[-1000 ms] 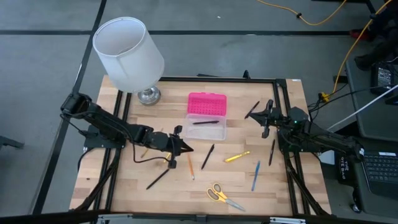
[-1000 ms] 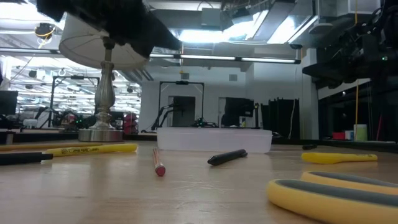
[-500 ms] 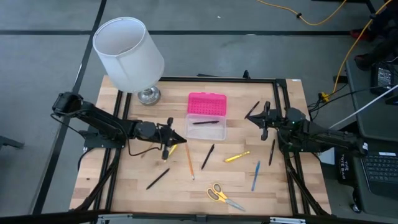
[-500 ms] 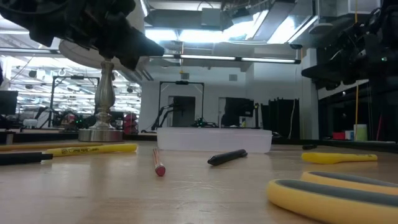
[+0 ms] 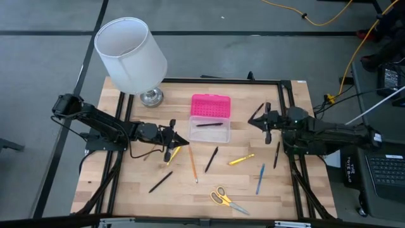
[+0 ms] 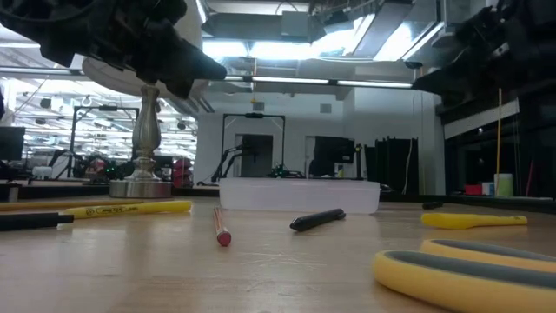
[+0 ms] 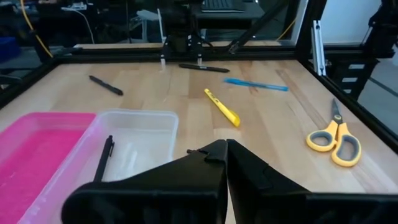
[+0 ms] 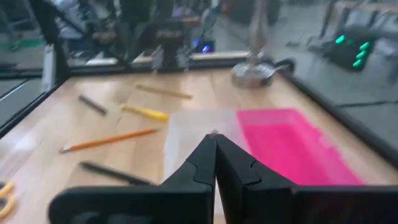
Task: Pick & place school supplies into a supply box
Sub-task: Put the yellow pen into the pink supply box
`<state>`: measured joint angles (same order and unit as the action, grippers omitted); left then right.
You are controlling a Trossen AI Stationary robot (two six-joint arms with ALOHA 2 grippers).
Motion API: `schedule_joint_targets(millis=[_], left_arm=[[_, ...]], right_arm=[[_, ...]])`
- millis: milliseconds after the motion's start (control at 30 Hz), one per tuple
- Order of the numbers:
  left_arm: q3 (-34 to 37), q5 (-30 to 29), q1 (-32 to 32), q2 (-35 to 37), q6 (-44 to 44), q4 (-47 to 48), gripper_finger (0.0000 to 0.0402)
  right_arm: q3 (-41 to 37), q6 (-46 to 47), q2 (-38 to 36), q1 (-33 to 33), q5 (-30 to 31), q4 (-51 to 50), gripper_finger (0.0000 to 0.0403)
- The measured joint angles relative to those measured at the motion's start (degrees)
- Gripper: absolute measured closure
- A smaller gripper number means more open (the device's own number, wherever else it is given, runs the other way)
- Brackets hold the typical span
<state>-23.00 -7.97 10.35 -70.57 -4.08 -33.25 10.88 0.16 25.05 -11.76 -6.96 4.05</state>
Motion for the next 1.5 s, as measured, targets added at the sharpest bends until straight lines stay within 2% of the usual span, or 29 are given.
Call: schedule_joint_targets(millis=[333,700,933,1100,1267,1500], left_arm=[[0.0,-0.02,0.04,0.0,-0.71,-0.01,0.0399],[-0.02,-0.04,0.04,0.0,-0.71,-0.01,0.0399],[-0.04,-0.04,0.04,0.0,-1.36,-0.18,0.0401],[-0.04,-0.04,0.04,0.0,-1.35,-0.42,0.0398],[-0.04,-0.04,0.04,0.0,-1.33,-0.67,0.0401],[-0.09,0.02,0.04,0.0,-1.33,-0.99,0.0399]], right_arm=[[6.06,-0.56,12.86,11.95,8.84,-0.4,0.0391],[17.1,2.74,24.94,26.42,21.99,-14.5,0.0391],[24.54,5.86,32.82,32.97,22.4,-22.01,0.0391],[31.64,12.68,38.59,37.65,22.47,-34.62,0.0393],[36.87,14.61,43.01,40.54,22.4,-45.18,0.0398],[38.97,16.03,46.12,41.31,22.42,-46.65,0.0384]])
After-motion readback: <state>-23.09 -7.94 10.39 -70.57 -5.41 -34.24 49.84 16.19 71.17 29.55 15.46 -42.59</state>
